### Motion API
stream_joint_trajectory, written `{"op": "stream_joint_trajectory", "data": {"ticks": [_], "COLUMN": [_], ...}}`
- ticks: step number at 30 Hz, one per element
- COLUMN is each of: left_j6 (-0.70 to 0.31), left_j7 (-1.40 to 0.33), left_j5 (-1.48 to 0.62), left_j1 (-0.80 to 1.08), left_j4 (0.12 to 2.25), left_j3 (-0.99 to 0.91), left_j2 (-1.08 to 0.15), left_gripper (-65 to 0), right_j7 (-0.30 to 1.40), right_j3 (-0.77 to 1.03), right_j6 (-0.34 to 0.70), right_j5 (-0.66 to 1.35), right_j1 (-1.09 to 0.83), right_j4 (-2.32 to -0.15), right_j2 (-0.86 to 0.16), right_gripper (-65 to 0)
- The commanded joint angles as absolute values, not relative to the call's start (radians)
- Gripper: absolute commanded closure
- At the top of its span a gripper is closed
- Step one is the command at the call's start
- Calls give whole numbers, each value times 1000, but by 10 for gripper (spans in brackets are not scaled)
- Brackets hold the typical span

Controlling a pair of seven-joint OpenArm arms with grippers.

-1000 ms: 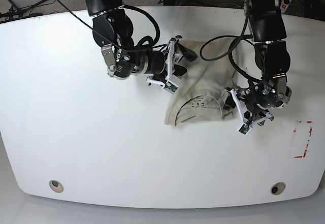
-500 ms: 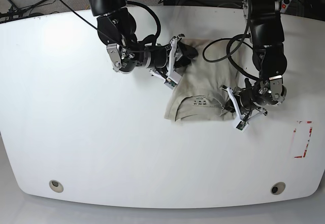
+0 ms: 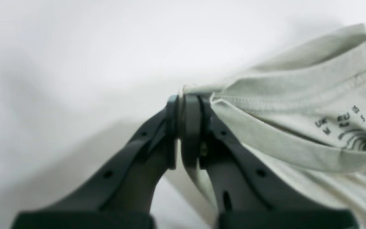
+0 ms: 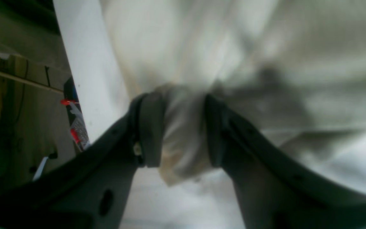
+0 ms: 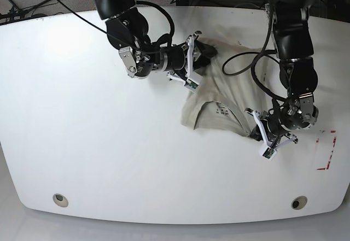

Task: Fold the T-shirt properly
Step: 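Grasp the folded shirt edges with both grippers, then drag the folded shirt with the left gripper off the table edge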

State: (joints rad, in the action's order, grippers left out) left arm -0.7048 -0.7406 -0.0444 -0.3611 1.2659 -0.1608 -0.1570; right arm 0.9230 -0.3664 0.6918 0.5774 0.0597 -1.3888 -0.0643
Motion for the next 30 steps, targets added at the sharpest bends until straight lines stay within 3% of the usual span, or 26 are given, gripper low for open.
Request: {"op": "stream_joint_trajectory", "data": {"ticks": [1, 5, 10, 12, 19, 23, 30], "left_j6": [-697, -698, -698, -698, -697, -676, -404], "left_j7": [-713, -714, -714, -714, -757, -796, -791], "left_j5": [-50, -50, -54, -54, -54, -51, -51], "left_j1": [-400, -400, -392, -384, -257, -171, -18], "left_j4": [1287, 1288, 1328, 1363, 1620, 1738, 1873], "left_j3": [-165, -165, -170, -170, -131, -67, 42], "left_j2": [-174, -196, -202, -202, -127, -81, -30], "left_gripper": [-7, -139, -501, -567, -587, -586, -586], "right_j7": [934, 935, 941, 941, 941, 941, 941], "right_j3": [-364, -364, -364, -363, -349, -254, 1], "right_j6": [698, 698, 698, 698, 698, 698, 698], "right_j5": [579, 581, 584, 584, 585, 585, 584], "right_j1": [74, 74, 74, 73, 67, 59, 56], "right_j4": [-1406, -1466, -1552, -1572, -1652, -1659, -1655], "right_j2": [-76, -77, -79, -79, -116, -125, -128], "right_gripper": [-206, -208, -208, -208, -208, -206, -208]}}
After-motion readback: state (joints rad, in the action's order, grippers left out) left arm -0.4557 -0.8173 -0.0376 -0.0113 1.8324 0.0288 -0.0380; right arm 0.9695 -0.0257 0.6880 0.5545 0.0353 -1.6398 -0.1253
